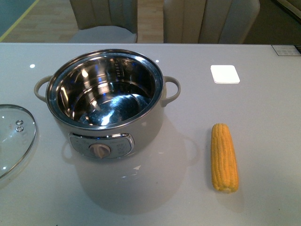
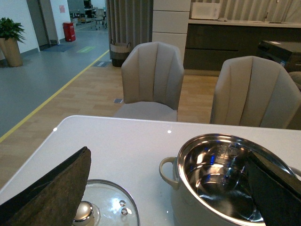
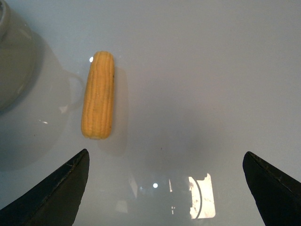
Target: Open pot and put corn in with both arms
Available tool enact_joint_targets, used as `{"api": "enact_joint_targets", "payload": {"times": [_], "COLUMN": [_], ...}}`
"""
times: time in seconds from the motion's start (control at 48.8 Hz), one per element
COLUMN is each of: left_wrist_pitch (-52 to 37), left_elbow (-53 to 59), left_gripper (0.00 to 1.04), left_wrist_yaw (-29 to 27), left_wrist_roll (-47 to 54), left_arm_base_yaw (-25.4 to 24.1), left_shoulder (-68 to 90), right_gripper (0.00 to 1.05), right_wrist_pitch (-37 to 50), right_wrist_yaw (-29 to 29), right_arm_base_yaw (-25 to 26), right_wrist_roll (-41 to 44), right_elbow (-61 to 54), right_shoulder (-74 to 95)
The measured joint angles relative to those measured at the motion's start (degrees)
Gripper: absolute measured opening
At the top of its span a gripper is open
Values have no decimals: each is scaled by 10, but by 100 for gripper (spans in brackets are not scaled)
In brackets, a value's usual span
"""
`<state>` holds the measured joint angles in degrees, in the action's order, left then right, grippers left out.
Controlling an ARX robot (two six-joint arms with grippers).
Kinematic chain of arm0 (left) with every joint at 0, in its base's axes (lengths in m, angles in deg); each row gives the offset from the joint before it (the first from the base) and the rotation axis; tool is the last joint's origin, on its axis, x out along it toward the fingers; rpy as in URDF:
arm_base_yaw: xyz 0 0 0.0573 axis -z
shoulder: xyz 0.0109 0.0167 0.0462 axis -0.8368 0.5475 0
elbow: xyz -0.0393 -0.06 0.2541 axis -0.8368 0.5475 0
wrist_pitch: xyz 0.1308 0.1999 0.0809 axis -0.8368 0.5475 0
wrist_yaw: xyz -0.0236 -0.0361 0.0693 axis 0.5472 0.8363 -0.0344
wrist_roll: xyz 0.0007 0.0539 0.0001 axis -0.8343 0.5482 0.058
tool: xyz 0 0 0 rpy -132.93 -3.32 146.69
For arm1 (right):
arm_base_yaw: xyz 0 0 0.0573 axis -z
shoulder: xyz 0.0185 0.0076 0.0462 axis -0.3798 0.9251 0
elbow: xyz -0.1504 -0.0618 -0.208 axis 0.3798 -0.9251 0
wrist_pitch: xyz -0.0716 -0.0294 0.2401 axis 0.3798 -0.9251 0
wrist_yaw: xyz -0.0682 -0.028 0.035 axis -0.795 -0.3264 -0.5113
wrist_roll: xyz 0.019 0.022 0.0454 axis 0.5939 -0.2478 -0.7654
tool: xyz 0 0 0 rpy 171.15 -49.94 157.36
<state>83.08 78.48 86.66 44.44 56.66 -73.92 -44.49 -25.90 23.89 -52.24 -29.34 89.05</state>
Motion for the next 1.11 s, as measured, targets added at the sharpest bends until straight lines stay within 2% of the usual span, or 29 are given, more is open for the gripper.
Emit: {"api": "enact_joint_targets", "payload": {"times": [0.123,0.348,0.799,1.107], "left_wrist_pitch": [0,0,0,0], "left_elbow": [0,0,0,0], "left_gripper": [98,98,98,98], "left_wrist_yaw": [0,0,0,0], "left_wrist_roll": [0,0,0,0], "left_arm_base_yaw": [0,0,0,0], "left_shoulder": [0,0,0,0], "right_gripper": [96,96,96,96], "right_wrist_pitch": [156,346,460,481], "right_wrist_yaw": [-7,-27,-50,-71], "right_arm_base_yaw": [-29,-87,-171,-190], "right_wrist_roll": [5,17,6,-24], "right_elbow": [14,64,182,270], "right_shoulder": [181,471,768,912]}}
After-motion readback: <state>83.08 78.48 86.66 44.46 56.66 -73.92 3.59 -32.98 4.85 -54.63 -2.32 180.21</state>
